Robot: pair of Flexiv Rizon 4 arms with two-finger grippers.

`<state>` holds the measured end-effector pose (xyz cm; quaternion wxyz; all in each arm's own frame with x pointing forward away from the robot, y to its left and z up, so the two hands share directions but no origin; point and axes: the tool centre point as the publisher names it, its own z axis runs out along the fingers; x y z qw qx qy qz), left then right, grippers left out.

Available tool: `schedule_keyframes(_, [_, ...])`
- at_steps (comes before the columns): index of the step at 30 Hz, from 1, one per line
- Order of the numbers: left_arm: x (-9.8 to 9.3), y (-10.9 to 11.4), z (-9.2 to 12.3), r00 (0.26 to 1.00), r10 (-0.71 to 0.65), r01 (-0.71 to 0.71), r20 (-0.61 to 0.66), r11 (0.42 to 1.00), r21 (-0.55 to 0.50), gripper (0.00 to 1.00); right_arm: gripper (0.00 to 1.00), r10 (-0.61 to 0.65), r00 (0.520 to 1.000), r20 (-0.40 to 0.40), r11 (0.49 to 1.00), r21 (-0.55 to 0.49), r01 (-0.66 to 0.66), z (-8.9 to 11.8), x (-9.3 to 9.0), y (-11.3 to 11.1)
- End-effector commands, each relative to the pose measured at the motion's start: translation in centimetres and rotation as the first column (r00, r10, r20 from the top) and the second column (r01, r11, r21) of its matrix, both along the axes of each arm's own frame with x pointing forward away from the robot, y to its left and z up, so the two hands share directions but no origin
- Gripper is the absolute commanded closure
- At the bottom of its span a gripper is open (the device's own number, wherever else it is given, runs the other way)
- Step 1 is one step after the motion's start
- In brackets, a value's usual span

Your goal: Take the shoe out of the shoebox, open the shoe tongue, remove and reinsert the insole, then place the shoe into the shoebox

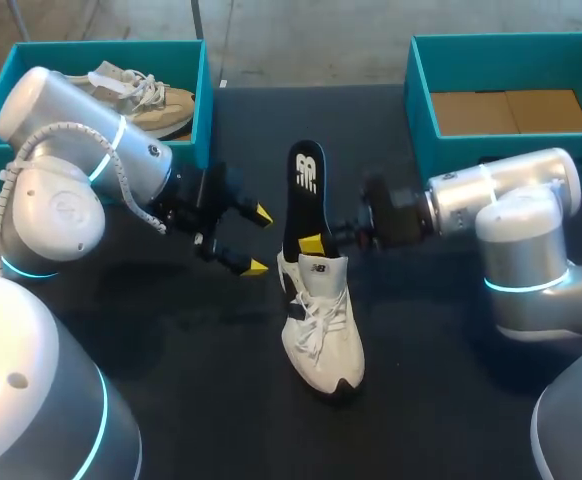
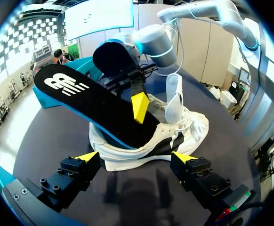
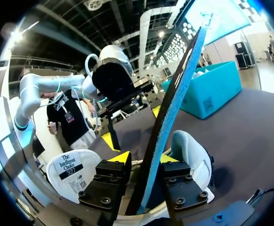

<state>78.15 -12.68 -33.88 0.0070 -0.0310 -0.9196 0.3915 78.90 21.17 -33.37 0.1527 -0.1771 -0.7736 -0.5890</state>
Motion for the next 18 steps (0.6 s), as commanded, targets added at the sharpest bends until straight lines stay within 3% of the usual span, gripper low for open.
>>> schedule_keyframes(1, [0.0,0.0,-0.1,1.0,0.001,-0.001,0.001,1.0,0.002,0.0,0.65,0.017,1.0,0.0,1.0,-0.002,-0.017,0.1,0.8,0.6])
schedule_keyframes(4, [0.0,0.0,-0.1,1.0,0.001,-0.001,0.001,1.0,0.002,0.0,0.71,0.039,0.999,-0.01,0.999,-0.005,-0.04,0.1,1.3,0.8])
schedule_keyframes(5, [0.0,0.0,-0.1,1.0,0.001,-0.001,0.001,1.0,0.002,0.0,0.8,0.047,0.999,-0.018,0.999,-0.009,-0.048,0.0,1.4,0.8])
schedule_keyframes(6, [0.0,0.0,-0.1,1.0,0.001,-0.001,0.001,1.0,0.002,0.0,1.0,0.055,0.998,-0.029,0.998,-0.009,-0.056,-0.1,1.4,0.9])
schedule_keyframes(18, [0.0,0.0,-0.1,1.0,0.001,-0.001,0.001,1.0,0.002,0.0,1.0,0.129,0.976,-0.175,0.988,-0.064,-0.142,-1.7,0.2,0.5])
